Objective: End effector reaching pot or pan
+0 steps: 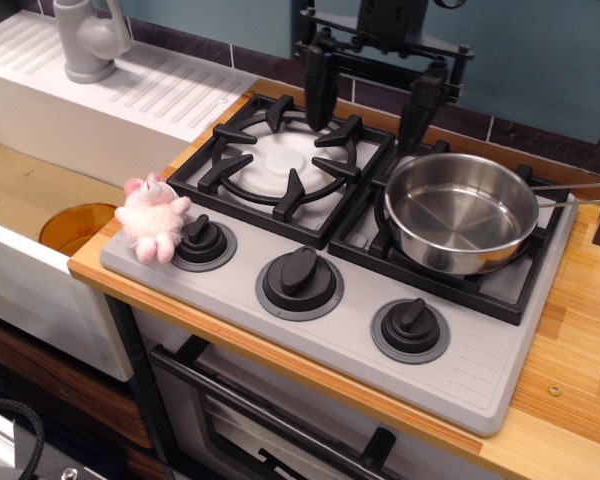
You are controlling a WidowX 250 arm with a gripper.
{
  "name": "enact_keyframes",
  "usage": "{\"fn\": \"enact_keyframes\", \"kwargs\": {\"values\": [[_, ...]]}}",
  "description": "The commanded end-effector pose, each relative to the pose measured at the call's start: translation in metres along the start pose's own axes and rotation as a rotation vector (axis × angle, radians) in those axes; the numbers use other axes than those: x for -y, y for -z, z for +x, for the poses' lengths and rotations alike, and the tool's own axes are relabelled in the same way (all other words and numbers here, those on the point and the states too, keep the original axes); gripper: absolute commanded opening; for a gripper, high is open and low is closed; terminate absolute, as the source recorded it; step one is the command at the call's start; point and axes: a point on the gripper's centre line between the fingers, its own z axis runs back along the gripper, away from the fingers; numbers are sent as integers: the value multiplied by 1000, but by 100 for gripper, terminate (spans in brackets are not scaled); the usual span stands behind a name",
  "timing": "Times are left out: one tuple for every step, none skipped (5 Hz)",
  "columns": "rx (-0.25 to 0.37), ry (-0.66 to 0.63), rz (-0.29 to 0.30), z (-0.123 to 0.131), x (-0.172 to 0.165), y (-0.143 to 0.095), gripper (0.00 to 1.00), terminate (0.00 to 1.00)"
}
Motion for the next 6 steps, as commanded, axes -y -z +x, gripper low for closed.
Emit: {"fn": "enact_keyframes", "kwargs": {"values": [[55, 9, -5, 14, 11, -5, 100, 0], [64, 20, -6, 19, 15, -1, 100, 0], [79, 34, -10, 24, 17, 6, 100, 0], [86, 58, -4, 27, 14, 14, 100, 0], [106, 86, -9, 32, 10, 25, 100, 0], [106, 120, -9, 32, 4, 35, 100, 0]]}}
